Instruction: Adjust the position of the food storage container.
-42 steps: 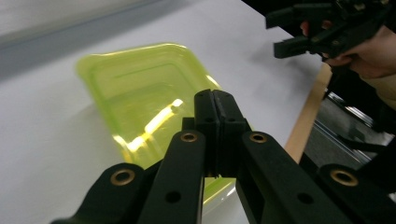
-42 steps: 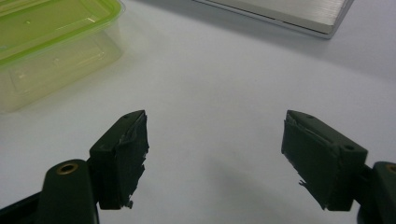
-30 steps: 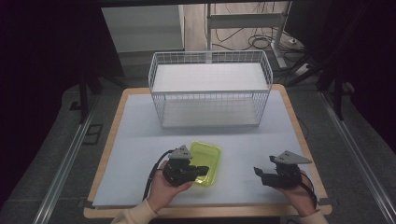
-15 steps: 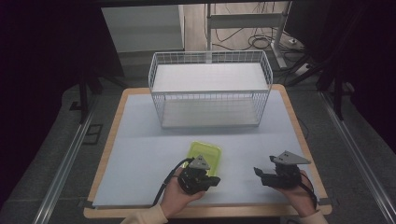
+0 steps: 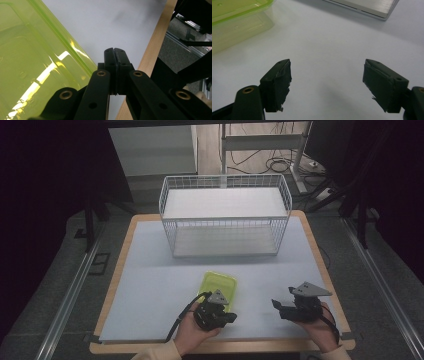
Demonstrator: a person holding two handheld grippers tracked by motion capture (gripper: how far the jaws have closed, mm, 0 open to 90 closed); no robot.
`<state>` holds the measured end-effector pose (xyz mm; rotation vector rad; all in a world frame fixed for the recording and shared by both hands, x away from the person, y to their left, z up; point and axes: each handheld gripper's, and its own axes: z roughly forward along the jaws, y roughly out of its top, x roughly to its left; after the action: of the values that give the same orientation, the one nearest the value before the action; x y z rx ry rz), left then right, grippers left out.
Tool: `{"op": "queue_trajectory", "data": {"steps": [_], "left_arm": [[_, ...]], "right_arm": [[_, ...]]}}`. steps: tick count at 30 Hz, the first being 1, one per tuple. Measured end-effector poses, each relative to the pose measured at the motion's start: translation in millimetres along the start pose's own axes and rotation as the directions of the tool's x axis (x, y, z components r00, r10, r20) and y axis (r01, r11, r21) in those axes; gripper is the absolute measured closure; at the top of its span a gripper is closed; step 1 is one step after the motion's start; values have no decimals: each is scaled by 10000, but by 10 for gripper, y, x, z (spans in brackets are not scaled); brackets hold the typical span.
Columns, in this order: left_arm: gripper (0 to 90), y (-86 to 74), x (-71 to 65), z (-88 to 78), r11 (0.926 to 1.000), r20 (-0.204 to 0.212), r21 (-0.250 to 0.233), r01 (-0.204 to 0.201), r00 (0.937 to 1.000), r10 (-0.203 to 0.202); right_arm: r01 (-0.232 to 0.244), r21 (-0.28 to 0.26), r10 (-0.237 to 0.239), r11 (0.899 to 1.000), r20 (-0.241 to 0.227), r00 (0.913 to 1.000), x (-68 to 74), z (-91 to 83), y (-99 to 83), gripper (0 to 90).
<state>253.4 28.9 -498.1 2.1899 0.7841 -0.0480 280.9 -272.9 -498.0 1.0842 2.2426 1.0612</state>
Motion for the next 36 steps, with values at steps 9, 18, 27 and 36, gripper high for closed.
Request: {"op": "queue_trajectory", "data": {"steps": [9, 18, 27, 36], "left_arm": [[898, -43, 46, -44, 9999, -28, 76, 77, 10000, -77], [898, -121, 137, -142, 9996, 40, 106, 267, 9996, -267], [898, -204, 214, -281, 9990, -240, 341, 287, 9993, -279], [898, -278, 318, -409, 9979, -544, 445, 463, 9976, -439]], "right_arm": [[88, -15, -88, 10000, 63, 9999, 3, -13, 1, 229], [124, -11, -124, 9999, 120, 9999, 2, -14, 0, 229], [145, -29, -144, 9999, 169, 9998, 0, -25, 0, 229], [230, -44, -229, 9997, 278, 9994, -2, -38, 2, 229]]}}
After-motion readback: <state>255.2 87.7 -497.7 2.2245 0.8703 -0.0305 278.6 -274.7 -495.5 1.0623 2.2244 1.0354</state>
